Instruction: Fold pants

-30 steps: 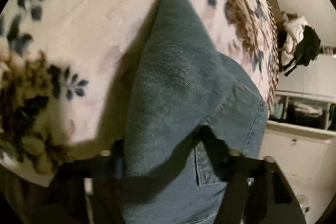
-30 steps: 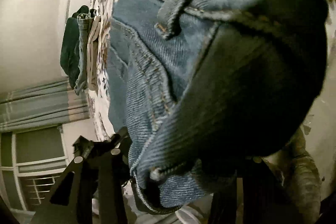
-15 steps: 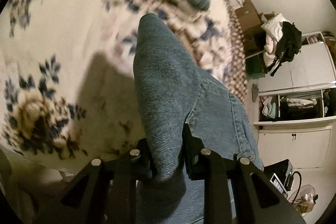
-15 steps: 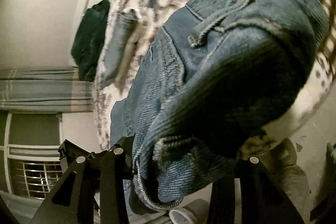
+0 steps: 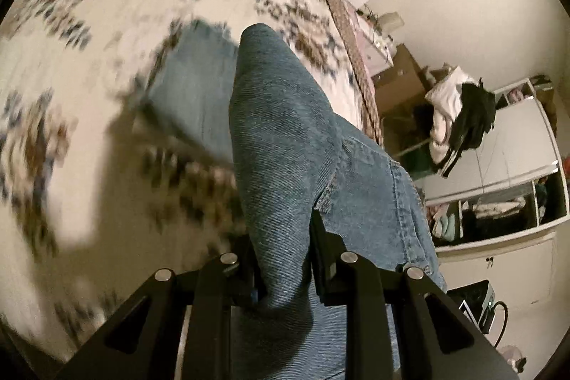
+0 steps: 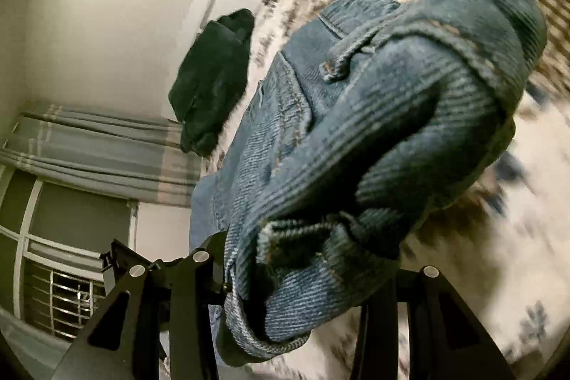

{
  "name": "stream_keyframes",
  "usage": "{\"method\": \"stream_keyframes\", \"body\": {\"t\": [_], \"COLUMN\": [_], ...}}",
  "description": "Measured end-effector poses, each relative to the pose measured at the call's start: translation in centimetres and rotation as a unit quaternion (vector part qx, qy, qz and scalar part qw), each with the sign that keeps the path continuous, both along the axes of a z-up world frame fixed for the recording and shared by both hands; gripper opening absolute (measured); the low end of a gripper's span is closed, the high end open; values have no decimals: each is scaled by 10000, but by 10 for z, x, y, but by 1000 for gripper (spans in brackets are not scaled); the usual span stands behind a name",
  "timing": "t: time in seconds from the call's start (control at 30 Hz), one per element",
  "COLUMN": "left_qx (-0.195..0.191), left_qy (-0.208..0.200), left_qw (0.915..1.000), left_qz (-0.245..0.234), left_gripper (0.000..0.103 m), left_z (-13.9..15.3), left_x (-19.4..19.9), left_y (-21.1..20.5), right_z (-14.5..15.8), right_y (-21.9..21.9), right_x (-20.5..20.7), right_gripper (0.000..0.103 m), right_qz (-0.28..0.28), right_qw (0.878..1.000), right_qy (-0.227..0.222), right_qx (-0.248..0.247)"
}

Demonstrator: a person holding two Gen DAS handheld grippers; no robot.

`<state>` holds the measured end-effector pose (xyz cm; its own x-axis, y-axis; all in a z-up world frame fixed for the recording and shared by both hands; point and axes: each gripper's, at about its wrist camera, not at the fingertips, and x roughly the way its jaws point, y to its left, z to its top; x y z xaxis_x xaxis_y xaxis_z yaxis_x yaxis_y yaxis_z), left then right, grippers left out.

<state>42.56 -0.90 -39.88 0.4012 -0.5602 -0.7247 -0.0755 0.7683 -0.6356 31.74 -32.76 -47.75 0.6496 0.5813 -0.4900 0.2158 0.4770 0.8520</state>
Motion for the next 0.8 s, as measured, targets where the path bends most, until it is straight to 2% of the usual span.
{"method": "stream_keyframes", "body": {"t": [0.17, 0.23, 0.4, 0.57, 0.67, 0.77, 0.8], "left_qx": [78, 164, 397, 466, 366, 524, 680], "left_qy": [-93, -96, 92, 515, 550, 565, 571], "left_qw": [9998, 9995, 9980, 9957, 9958, 9946, 9934], "left_qz": [-142, -250, -490, -609, -627, -698, -731], "left_gripper": [19, 19, 19, 20, 21, 24, 27], "left_z": [-17, -35, -87, -143, -147, -138, -133], "left_x": [103, 147, 208, 219, 213, 211, 210], "left_y": [30, 40, 53, 60, 63, 62, 59], "right_z": [-16, -31, -91, -142, -153, -152, -151], "right_y": [24, 36, 63, 75, 74, 66, 62], "right_x": [92, 130, 192, 198, 189, 188, 183], "right_gripper": [43, 43, 43, 44, 48, 55, 60], "right_qz": [-68, -103, -163, -2, 85, 170, 228], "right_qw": [9998, 9997, 9998, 9984, 9979, 9969, 9956], "right_qy": [-152, -178, 17, 424, 510, 707, 820], "right_qx": [-76, -89, -59, -370, -379, -297, -398]}}
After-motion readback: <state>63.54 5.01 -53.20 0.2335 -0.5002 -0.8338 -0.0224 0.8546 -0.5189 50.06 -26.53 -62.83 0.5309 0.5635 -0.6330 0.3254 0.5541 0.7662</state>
